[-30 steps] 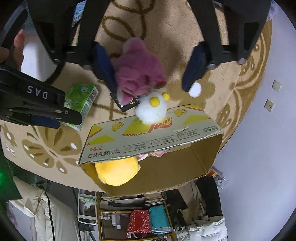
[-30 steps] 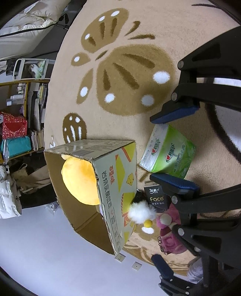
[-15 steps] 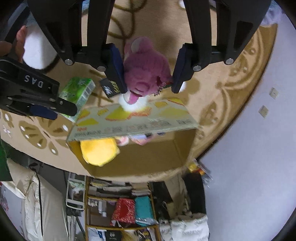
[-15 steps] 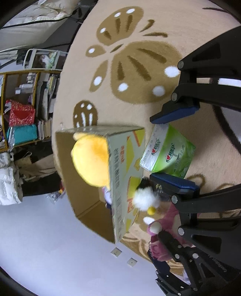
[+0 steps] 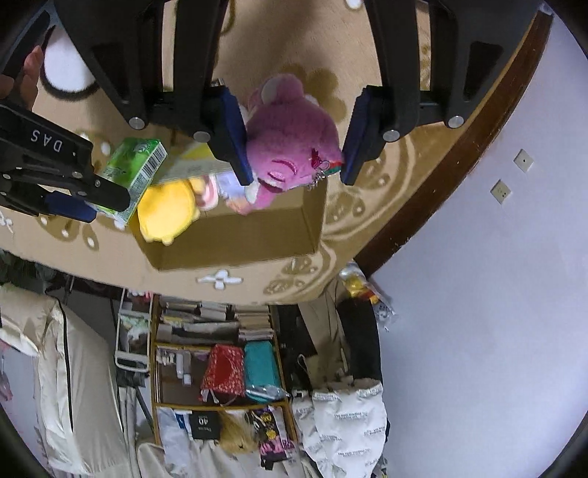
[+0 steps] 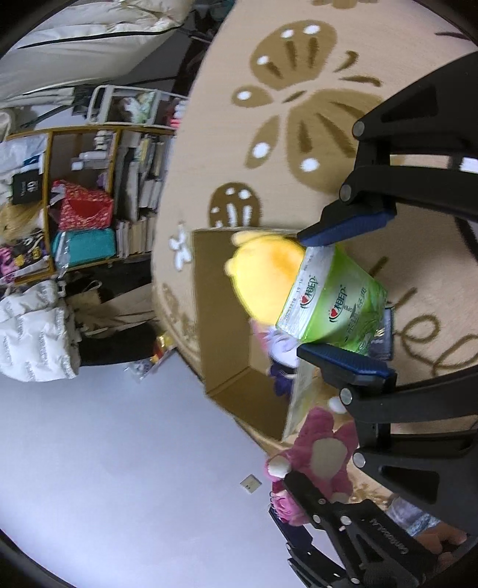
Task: Organize soft objects
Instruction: 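Carry bear and green packet over the box and open both tools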
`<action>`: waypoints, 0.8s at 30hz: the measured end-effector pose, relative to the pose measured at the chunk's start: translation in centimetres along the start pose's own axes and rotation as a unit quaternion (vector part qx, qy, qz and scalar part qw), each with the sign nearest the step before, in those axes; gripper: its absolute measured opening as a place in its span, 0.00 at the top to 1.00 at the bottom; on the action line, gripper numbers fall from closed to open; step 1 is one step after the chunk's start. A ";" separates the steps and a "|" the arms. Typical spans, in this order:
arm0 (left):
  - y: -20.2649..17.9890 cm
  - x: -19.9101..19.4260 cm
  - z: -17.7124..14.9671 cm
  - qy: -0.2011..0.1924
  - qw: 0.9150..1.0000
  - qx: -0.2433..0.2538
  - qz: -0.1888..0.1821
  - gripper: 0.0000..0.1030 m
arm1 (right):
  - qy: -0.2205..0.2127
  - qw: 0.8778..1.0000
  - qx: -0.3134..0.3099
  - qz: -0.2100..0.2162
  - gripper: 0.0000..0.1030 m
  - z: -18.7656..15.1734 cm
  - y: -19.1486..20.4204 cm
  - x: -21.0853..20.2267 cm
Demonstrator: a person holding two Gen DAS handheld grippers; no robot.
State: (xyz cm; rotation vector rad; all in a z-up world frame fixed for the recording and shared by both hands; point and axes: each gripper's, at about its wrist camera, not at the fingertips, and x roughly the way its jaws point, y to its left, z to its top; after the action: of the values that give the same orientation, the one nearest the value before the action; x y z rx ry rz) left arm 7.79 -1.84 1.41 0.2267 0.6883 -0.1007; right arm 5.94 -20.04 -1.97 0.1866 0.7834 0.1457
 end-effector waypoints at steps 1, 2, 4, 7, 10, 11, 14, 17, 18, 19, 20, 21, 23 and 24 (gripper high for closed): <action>0.3 0.0 0.6 -0.005 1.000 0.002 0.005 0.55 | -0.006 1.000 -0.004 -0.001 0.44 0.5 0.3 -0.2; 0.6 0.0 1.0 -0.008 1.000 0.004 0.010 0.55 | -0.011 1.000 -0.007 0.000 0.44 0.9 0.5 -0.4; 1.0 0.0 1.9 -0.016 1.000 0.005 0.016 0.55 | -0.017 1.000 -0.010 0.002 0.44 1.6 0.7 -0.5; 1.8 0.6 3.3 -0.023 0.999 0.006 0.031 0.54 | -0.024 1.000 -0.016 0.004 0.44 3.0 1.2 -0.4; 2.3 1.4 4.7 -0.031 0.999 0.012 0.042 0.54 | -0.033 0.999 -0.021 0.002 0.44 4.1 1.6 -0.2; 2.3 1.7 5.1 -0.033 0.998 0.014 0.045 0.54 | -0.034 0.999 -0.023 0.001 0.44 4.5 1.7 0.0; 2.6 2.5 6.1 -0.036 0.998 0.012 0.043 0.54 | -0.041 0.999 -0.028 -0.002 0.44 5.6 2.0 0.5; 2.8 3.4 6.6 -0.040 0.999 0.003 0.036 0.54 | -0.045 0.999 -0.025 -0.001 0.44 6.4 2.1 1.3; 2.8 3.8 6.7 -0.040 0.999 0.000 0.034 0.54 | -0.047 0.999 -0.023 0.000 0.44 6.6 2.1 1.6; 2.8 4.3 6.8 -0.038 0.999 -0.003 0.030 0.54 | -0.047 0.999 -0.022 -0.001 0.44 6.8 2.1 1.9; 2.7 4.6 6.7 -0.036 0.999 -0.003 0.026 0.54 | -0.048 0.999 -0.022 -0.002 0.44 6.9 2.1 2.0; 2.6 4.9 6.7 -0.035 0.999 -0.001 0.024 0.54 | -0.047 0.999 -0.024 -0.002 0.44 6.8 2.0 1.8; 2.1 5.6 6.5 -0.026 1.000 0.005 0.016 0.54 | -0.046 0.999 -0.023 -0.008 0.44 7.2 2.0 2.5; 1.9 5.8 6.4 -0.024 1.000 0.007 0.014 0.54 | -0.045 0.999 -0.023 -0.009 0.44 7.3 1.9 2.9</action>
State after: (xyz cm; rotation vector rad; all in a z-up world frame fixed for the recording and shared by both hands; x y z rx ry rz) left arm 16.52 -1.64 2.88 0.2473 0.6364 -0.0845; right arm 13.05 -18.43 1.54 0.1414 0.6915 0.1369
